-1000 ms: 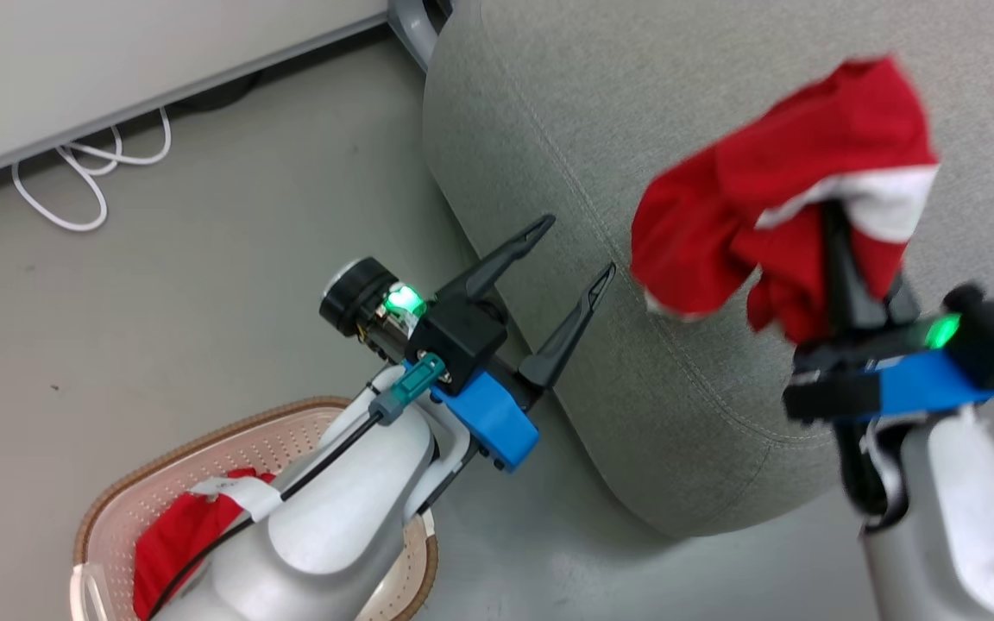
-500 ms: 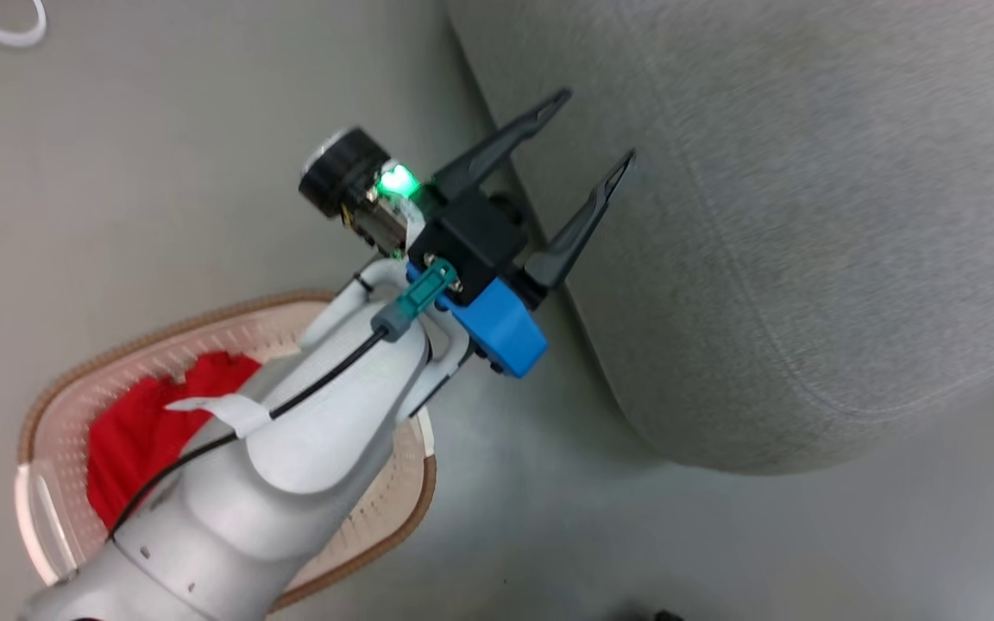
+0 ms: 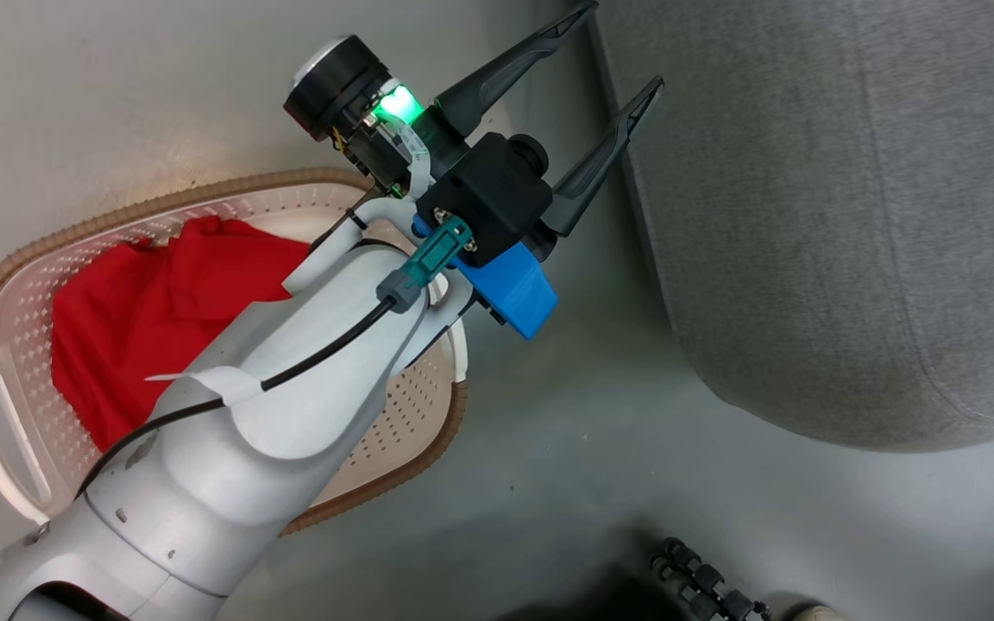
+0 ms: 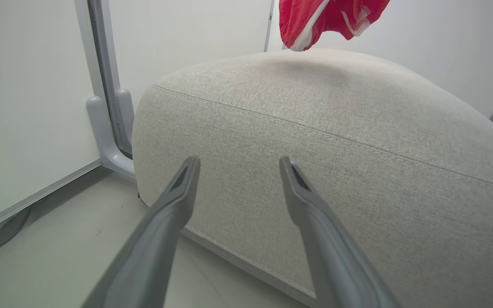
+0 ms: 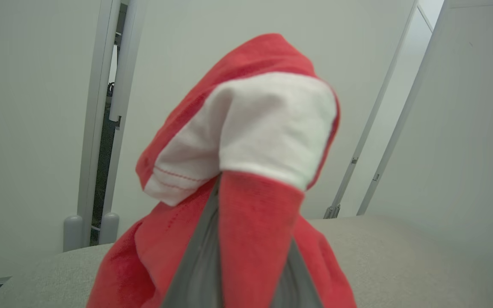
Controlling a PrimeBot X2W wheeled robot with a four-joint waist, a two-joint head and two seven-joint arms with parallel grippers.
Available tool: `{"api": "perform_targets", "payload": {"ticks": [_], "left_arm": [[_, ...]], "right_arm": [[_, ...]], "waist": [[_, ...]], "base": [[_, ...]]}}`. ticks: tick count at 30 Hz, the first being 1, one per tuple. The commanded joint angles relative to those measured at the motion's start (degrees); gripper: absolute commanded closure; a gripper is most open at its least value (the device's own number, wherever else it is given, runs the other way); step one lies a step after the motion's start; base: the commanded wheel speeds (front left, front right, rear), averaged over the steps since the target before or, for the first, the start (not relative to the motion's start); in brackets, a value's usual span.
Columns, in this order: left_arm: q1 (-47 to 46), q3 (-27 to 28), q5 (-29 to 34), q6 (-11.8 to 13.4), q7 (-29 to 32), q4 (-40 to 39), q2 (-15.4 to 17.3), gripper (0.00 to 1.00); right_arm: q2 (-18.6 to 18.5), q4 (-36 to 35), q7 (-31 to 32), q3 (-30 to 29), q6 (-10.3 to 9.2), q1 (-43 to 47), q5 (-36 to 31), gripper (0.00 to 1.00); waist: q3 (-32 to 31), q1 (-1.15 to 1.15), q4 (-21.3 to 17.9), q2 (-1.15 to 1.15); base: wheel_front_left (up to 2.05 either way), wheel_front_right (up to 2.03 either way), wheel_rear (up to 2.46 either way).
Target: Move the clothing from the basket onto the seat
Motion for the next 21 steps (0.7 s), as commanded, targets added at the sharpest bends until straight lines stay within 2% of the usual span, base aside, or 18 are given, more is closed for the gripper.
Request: {"api": "perform_targets", "payload": {"ticks": [1,12,17,18,19,21], "left_arm": [[-1.1,0.1,0.4,0.4,-0.2,-0.3,0.3,0.0],[-1.3,-0.6,0.0,0.8,0.2,-1.0,1.1,0.0],[-0.9,-0.9,-0.2,1.0,-0.1,-0.9,1.0,0.0],[-0.8,-1.0,-0.4,1.0,-0.1,-0.8,1.1,0.0],[-0.7,-1.0,-0.5,1.0,-0.2,-0.7,1.2,0.0],[-0.4,-0.9,-0.7,1.2,-0.5,-0.4,1.2,0.0]], "right_arm": [[-0.7,1.2,0.0,0.1,0.03,-0.6,-0.2,1.0],[-0.9,19.1,0.0,2.1,0.03,0.8,0.2,1.0],[-0.6,22.5,0.0,3.2,0.03,-0.2,1.2,1.0],[-0.5,22.5,0.0,3.2,0.03,-0.2,1.4,0.29],[-0.4,22.3,0.0,3.0,0.03,0.1,1.6,0.0],[0.0,20.9,0.0,2.5,0.03,1.5,1.6,0.0]], "waist": [[1.2,-0.01,0.8,0.0],[2.2,-0.01,1.2,0.0],[2.4,-0.01,1.6,0.0],[2.3,-0.01,1.6,0.0],[2.0,-0.01,1.6,0.0],[1.1,-0.01,1.8,0.0]], "base": [[0.0,0.0,0.0],[0.0,0.0,0.0],[0.0,0.0,0.0],[0.0,0.0,0.0],[0.0,0.0,0.0],[0.0,0.0,0.0]]}}
